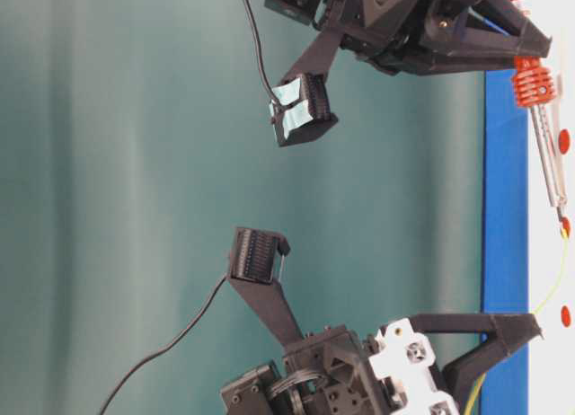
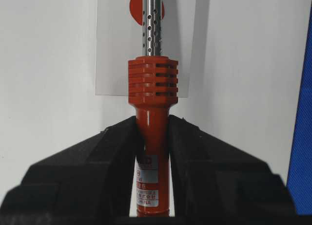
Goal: Touch the tip of the soldering iron to the tip of the solder at the mark.
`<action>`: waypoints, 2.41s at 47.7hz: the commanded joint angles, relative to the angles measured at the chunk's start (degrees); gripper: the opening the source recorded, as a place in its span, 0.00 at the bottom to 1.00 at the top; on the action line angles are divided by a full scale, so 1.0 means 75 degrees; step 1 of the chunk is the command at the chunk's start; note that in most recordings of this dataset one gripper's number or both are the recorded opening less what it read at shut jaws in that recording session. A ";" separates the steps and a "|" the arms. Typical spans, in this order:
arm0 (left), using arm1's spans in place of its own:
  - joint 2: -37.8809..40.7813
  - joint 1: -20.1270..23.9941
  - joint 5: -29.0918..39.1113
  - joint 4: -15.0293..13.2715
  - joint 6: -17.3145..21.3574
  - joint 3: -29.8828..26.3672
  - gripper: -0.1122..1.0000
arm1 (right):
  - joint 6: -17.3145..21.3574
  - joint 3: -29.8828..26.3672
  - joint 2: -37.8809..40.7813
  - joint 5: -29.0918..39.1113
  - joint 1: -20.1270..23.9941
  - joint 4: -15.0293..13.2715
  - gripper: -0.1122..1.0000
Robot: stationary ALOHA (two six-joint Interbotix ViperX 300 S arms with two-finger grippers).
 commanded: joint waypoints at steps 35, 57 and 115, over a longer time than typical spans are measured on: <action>-0.0141 -0.0012 -0.0023 0.0012 0.0012 -0.0152 0.12 | -0.0012 -0.0199 -0.0082 -0.0023 0.0000 0.0012 0.16; -0.1207 -0.0340 0.0492 0.0012 -0.0035 -0.0012 0.12 | -0.0023 -0.0199 -0.0082 -0.0059 -0.0012 0.0000 0.16; -0.1957 -0.0352 0.0246 0.0012 -0.0117 0.0527 0.12 | 0.0434 0.1020 -0.2988 0.0293 -0.0176 -0.0188 0.16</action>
